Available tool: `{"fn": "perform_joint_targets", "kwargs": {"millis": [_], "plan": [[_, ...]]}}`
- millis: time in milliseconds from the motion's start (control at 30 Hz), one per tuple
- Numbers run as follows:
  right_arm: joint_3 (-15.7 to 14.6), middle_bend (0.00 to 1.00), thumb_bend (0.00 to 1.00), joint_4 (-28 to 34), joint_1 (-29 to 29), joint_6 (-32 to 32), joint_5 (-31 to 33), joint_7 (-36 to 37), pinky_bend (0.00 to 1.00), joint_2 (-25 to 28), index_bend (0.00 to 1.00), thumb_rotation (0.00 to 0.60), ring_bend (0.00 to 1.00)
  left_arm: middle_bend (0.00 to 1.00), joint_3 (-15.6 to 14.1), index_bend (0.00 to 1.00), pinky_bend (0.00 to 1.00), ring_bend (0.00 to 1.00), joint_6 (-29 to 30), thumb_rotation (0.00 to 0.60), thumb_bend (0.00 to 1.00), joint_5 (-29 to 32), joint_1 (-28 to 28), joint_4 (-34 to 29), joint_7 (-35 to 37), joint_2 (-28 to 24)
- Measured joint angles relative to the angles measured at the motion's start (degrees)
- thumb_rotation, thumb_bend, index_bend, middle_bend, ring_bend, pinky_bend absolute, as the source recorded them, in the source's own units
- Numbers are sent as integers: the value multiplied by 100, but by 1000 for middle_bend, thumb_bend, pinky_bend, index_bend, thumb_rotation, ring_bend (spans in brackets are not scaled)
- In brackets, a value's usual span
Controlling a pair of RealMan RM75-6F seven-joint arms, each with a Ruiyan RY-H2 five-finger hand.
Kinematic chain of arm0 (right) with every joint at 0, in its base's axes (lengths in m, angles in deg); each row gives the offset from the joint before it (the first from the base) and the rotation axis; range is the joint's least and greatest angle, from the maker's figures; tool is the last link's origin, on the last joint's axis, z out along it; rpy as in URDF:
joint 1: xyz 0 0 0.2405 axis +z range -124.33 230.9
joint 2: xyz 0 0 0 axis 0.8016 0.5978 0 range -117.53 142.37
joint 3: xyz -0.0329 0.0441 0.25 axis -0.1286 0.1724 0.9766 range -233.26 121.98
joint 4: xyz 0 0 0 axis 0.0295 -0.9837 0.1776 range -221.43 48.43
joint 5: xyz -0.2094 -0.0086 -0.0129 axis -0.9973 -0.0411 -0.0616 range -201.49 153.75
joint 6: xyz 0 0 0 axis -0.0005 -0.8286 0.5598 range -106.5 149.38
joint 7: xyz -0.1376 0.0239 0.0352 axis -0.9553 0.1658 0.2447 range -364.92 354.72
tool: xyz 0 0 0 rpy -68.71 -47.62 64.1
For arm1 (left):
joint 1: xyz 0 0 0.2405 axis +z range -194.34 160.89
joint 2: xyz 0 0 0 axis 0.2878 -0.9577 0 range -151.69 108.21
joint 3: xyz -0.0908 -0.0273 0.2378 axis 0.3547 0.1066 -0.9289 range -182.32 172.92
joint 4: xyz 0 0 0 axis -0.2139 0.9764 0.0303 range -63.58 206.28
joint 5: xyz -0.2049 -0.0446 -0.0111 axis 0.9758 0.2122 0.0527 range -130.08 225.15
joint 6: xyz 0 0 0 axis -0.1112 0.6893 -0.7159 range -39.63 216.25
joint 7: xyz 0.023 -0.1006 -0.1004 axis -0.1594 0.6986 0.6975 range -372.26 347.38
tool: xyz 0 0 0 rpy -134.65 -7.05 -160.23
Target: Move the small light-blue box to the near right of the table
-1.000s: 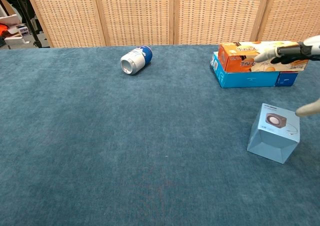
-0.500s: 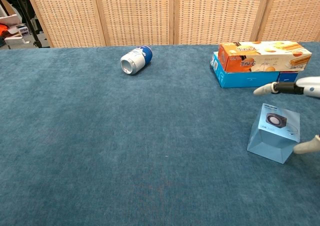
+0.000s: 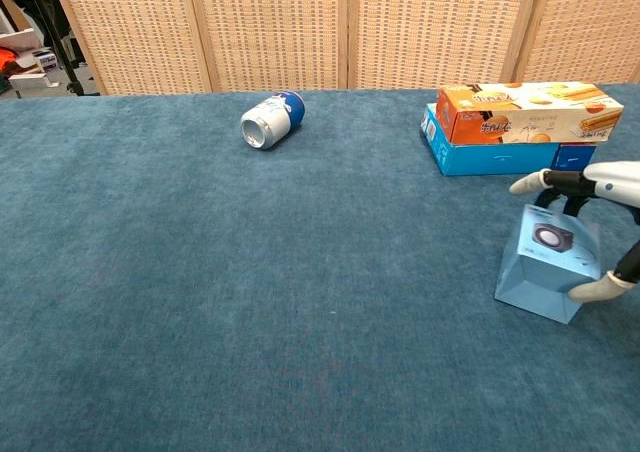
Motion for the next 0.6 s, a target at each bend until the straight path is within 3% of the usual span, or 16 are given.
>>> {"fn": "perform_joint_targets", "kwargs": {"millis": [200, 367, 467, 600], "plan": [[25, 400, 439, -66, -92, -179, -254, 255, 194, -34, 287, 600, 447, 0, -2, 0, 0, 0, 3, 600, 0, 1, 3, -9, -19, 4], [106, 412, 526, 219, -57, -62, -324, 775, 195, 247, 329, 600, 447, 0, 2, 0, 0, 0, -8, 600, 0, 15, 1, -7, -22, 6], [170, 425, 571, 455, 34, 251, -284, 1313, 194, 522, 346, 600, 447, 0, -10, 0, 0, 0, -25, 600, 0, 2, -7, -4, -43, 13], [303, 438, 627, 715, 319, 1250, -275, 2684, 194, 1083, 366, 600, 447, 0, -17, 0, 0, 0, -23, 600, 0, -5, -6, -10, -64, 21]]}}
